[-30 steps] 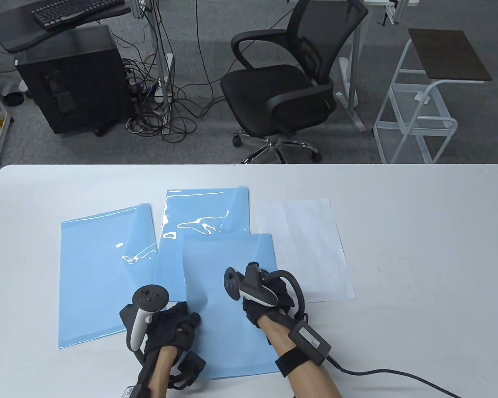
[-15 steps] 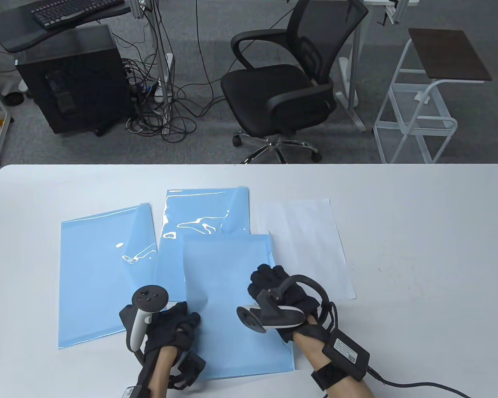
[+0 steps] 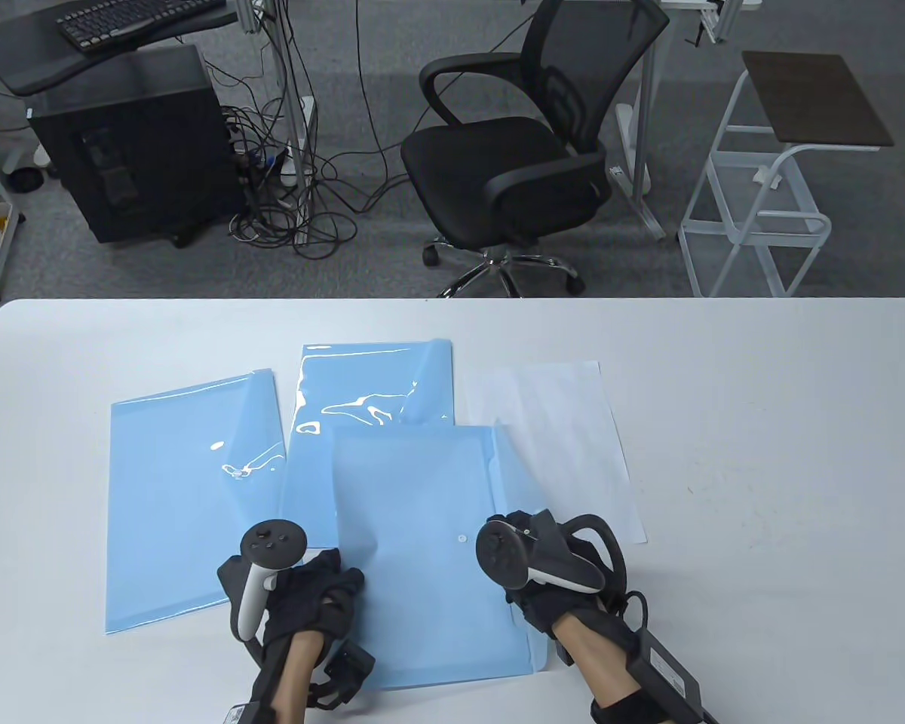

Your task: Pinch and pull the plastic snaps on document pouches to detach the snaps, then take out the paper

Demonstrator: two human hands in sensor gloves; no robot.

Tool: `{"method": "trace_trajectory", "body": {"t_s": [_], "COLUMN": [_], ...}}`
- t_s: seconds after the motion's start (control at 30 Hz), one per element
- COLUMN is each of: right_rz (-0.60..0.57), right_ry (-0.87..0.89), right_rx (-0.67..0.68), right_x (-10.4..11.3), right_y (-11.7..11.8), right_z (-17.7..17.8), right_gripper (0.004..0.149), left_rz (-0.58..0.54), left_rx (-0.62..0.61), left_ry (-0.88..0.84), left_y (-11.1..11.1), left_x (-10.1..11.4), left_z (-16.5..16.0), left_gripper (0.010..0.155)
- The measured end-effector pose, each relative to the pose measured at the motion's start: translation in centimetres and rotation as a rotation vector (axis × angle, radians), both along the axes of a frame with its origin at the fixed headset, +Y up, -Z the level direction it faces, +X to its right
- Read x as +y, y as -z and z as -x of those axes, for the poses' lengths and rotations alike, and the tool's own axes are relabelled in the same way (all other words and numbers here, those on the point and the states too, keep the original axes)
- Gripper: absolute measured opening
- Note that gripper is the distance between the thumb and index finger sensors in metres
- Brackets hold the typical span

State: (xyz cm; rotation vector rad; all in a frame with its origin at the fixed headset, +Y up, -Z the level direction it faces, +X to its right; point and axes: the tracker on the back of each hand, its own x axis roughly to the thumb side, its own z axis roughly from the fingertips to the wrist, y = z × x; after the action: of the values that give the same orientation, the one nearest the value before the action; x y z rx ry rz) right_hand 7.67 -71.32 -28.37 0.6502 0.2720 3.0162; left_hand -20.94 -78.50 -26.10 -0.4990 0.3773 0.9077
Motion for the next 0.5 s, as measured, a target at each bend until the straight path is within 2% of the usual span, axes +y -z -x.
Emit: {"method": "trace_trajectory", "body": {"t_s": [0.1,0.2,0.33,0.5], "right_rz": [0.062,0.056,0.096,0.174], "right_ry": [0.124,0.134,0.129,0.246], "right_rx": [-0.064,-0.145,-0.191,-0.211], "right_x": [-0.6,-1.4,-2.7,-3.9], "right_y": [0.1,0.5,0.9,1.3], "right_z": [-1.2,-2.3,-3.5,-4.0], "right_gripper": [0.057,0.058,0.058,0.058], "left_rz": [-0.001,0.000,-0.002,-0.002], "left_rx": [0.001,0.002,0.004,0.009], "left_ry": [0.001,-0.001,0.007,-0.007], "left_y": [0.0,-0.1,-0.1,-0.1], "left_x": [0.0,0.0,0.0,-0.1], "left_z": [0.0,0.0,-0.1,-0.1], "left_gripper": [0.046,0.046,0.046,0.046]}}
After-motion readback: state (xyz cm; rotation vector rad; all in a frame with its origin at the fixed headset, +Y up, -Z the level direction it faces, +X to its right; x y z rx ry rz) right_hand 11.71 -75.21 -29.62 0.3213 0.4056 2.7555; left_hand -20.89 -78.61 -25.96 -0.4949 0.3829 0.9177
